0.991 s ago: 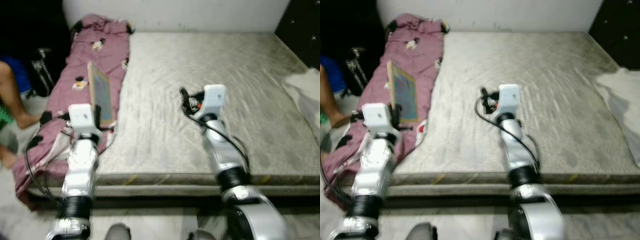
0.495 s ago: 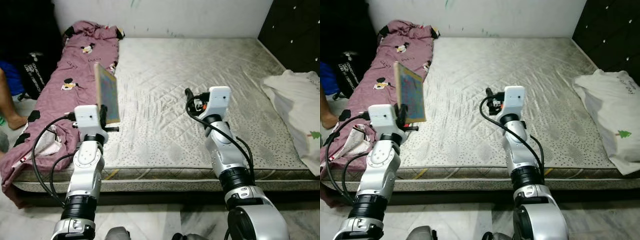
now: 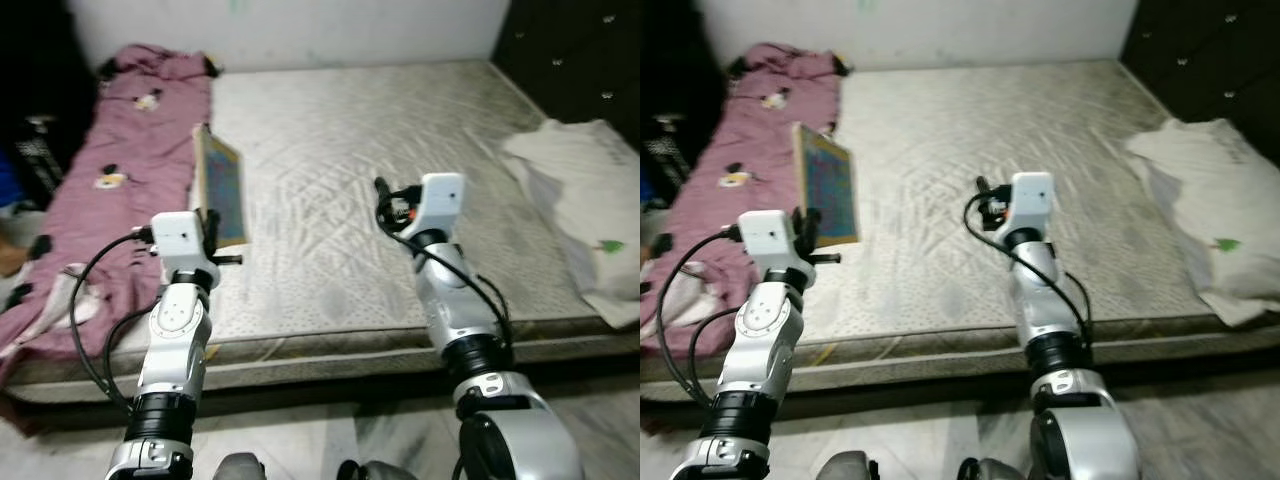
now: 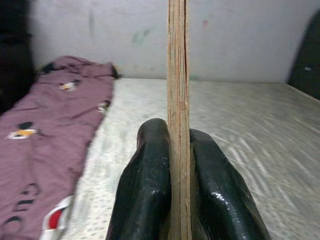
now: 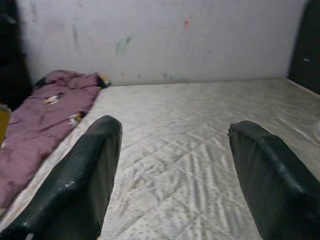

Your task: Clean up the room

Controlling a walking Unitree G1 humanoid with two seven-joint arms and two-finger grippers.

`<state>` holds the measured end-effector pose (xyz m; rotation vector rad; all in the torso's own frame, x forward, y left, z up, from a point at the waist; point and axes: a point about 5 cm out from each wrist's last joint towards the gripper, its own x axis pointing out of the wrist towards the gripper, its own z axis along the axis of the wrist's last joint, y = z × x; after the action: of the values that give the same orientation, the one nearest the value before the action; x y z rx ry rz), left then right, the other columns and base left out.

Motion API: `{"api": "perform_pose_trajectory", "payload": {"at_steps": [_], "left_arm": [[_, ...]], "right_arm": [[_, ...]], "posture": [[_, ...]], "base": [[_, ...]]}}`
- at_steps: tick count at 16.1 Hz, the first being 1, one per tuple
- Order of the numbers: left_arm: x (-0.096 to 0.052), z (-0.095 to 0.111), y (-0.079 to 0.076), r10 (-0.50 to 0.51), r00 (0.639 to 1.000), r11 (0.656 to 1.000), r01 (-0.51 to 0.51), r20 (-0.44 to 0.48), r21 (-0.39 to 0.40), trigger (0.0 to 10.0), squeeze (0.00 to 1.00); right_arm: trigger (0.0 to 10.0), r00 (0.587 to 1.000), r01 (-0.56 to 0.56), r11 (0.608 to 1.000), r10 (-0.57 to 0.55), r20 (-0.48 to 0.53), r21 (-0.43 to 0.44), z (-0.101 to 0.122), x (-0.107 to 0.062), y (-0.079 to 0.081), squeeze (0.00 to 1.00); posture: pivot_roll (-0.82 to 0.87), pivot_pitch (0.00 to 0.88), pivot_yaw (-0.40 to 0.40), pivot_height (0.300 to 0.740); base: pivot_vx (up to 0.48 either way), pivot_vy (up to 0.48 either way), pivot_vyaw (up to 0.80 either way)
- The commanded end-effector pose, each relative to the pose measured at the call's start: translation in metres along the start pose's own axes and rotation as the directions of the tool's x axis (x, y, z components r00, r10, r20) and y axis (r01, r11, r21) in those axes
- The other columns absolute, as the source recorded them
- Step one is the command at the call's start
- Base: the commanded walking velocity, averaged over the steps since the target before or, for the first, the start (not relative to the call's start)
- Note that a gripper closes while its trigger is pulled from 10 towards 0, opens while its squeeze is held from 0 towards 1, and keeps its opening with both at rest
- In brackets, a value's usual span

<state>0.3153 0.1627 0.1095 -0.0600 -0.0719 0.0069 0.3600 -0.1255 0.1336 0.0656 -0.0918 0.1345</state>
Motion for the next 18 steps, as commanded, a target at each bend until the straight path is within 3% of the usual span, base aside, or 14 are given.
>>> {"api": "perform_pose_trajectory", "payload": {"at_steps": [1, 10, 13, 16, 18], "left_arm": [[0.003, 0.013, 0.004, 0.008, 0.998, 1.000, -0.008, 0.065, 0.002, 10.0, 0.00], [0.002, 0.011, 0.004, 0.008, 0.999, 1.000, -0.008, 0.049, -0.008, 10.0, 0.00], [0.003, 0.012, 0.005, 0.044, 0.997, 0.999, -0.043, 0.058, -0.016, 10.0, 0.00], [0.004, 0.015, 0.007, 0.054, 0.996, 0.998, -0.056, 0.072, 0.032, 10.0, 0.00], [0.004, 0.018, 0.008, 0.022, 0.997, 0.999, -0.025, 0.081, 0.047, 10.0, 0.00]], "right_arm": [[10.0, 1.000, -0.017, 1.000, 0.017, 0.004, 0.004, 0.002, 0.002, 0.007, 0.00], [10.0, 1.000, -0.007, 1.000, 0.007, 0.006, -0.004, 0.001, 0.002, 0.006, 0.00], [10.0, 1.000, -0.003, 1.000, 0.003, 0.004, -0.010, 0.000, 0.002, 0.005, 0.00], [10.0, 1.000, -0.004, 1.000, 0.004, 0.005, -0.019, 0.000, 0.002, 0.005, 0.00], [10.0, 0.999, -0.014, 0.996, 0.018, 0.043, -0.089, 0.010, 0.006, 0.005, 0.00]], "posture": [[0.05, 0.000, 0.008, 0.740], [0.05, 0.000, 0.010, 0.740], [0.05, 0.000, 0.010, 0.740], [0.05, 0.000, 0.006, 0.740], [0.05, 0.000, 0.011, 0.740]], "base": [[0.307, 0.000, 0.00], [0.319, 0.000, 0.00], [0.000, 0.000, 0.00], [0.000, 0.000, 0.00], [0.000, 0.000, 0.20]]}}
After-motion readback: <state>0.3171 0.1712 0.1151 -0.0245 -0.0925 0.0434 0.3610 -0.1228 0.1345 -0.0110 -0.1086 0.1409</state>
